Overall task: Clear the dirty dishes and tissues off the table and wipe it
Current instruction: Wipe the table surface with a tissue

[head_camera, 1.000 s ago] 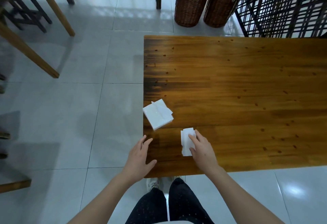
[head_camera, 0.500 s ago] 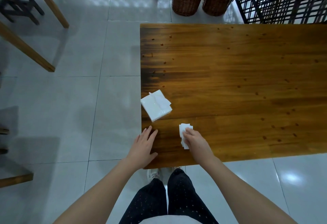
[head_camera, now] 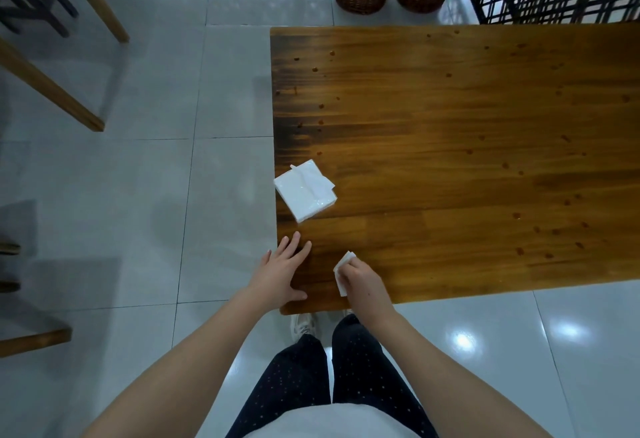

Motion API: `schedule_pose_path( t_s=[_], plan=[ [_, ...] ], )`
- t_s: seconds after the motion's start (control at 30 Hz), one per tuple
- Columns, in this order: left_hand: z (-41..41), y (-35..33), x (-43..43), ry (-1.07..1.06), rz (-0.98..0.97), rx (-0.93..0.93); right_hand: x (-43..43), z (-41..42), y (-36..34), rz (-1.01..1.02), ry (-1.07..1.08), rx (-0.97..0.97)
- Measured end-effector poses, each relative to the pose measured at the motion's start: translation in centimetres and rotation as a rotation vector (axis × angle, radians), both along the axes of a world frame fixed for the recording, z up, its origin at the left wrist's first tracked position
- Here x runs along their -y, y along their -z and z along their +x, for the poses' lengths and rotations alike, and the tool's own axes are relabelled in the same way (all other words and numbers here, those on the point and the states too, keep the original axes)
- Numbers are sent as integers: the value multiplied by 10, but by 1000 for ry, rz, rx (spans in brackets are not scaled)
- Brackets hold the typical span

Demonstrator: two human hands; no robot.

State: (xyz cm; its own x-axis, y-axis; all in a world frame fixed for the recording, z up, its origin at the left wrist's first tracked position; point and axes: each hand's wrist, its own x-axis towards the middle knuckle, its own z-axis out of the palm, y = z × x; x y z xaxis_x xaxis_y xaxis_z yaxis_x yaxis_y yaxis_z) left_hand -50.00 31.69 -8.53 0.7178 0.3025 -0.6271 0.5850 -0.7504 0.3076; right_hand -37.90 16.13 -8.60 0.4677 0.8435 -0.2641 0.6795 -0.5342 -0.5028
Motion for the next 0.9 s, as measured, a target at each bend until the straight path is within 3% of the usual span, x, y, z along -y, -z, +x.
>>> schedule_pose_path(
  t_s=[0.17,0.37,0.53,0.7,0.77,0.9],
  plan=[
    [0,1,-1,4,-2,-6,-1,10,-2,46,-33,71],
    [-1,0,-1,-3,-13,6,19,55,-2,-16,293,92],
    [0,0,0,-13,-20,10,48,70,-2,34,482,-1],
    [1,-1,0,-10,-15,9,44,38,-3,61,380,-115],
    [1,-2,0,-11,-14,10,32,19,-1,59,269,-116],
    [1,-1,0,-15,-6,11,12,9,0,100,260,-108]
  ],
)
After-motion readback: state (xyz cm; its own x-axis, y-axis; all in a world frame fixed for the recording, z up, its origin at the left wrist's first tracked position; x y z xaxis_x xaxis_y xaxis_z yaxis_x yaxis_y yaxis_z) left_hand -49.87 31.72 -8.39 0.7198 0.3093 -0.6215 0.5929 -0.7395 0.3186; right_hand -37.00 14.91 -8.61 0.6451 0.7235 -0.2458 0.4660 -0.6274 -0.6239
